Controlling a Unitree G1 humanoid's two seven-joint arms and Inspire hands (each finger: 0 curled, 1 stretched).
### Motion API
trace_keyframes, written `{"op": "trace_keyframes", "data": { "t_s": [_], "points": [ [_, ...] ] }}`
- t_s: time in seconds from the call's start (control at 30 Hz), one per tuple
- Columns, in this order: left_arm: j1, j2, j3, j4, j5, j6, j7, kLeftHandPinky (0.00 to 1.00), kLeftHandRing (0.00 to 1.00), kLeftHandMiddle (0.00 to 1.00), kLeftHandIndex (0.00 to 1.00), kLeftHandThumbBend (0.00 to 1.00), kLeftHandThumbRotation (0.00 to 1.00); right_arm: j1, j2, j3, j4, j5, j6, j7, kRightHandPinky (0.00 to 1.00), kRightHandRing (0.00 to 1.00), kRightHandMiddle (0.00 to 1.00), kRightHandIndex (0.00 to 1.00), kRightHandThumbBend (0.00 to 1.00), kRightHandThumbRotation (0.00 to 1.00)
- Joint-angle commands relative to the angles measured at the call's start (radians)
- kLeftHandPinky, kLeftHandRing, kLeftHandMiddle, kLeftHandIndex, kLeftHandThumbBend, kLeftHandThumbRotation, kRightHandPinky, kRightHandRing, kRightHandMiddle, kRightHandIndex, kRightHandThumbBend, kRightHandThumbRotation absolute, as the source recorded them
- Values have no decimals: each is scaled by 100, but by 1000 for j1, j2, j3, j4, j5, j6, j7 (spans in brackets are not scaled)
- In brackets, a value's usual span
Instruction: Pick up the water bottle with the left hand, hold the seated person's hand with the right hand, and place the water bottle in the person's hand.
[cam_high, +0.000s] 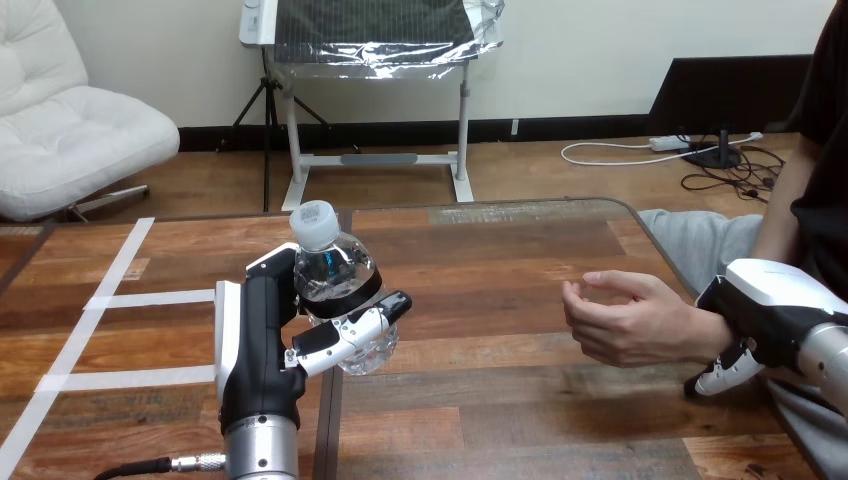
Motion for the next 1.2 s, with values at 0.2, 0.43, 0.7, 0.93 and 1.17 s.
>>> {"op": "trace_keyframes", "data": {
  "t_s": [0.2,0.43,0.7,0.93,1.17],
  "points": [
    [-82,3,4,-38,9,-18,1,37,41,45,44,71,0,-55,4,-19,21,24,-46,-42,15,22,30,31,73,0],
    [-83,3,4,-40,11,-15,2,37,42,45,44,71,0,-58,0,-23,20,29,-60,-47,15,22,29,31,73,0],
    [-83,2,5,-42,9,-11,2,37,42,45,44,72,0,-50,-11,-23,-8,14,-68,-66,14,21,29,31,74,0],
    [-83,4,6,-40,8,-18,2,37,42,45,44,72,0,-45,-13,-25,-33,12,-55,-58,15,22,29,32,73,0],
    [-82,7,5,-38,9,-26,1,37,42,45,44,71,0,-44,-14,-21,-42,3,-50,-61,15,22,30,32,74,0]
  ]
}}
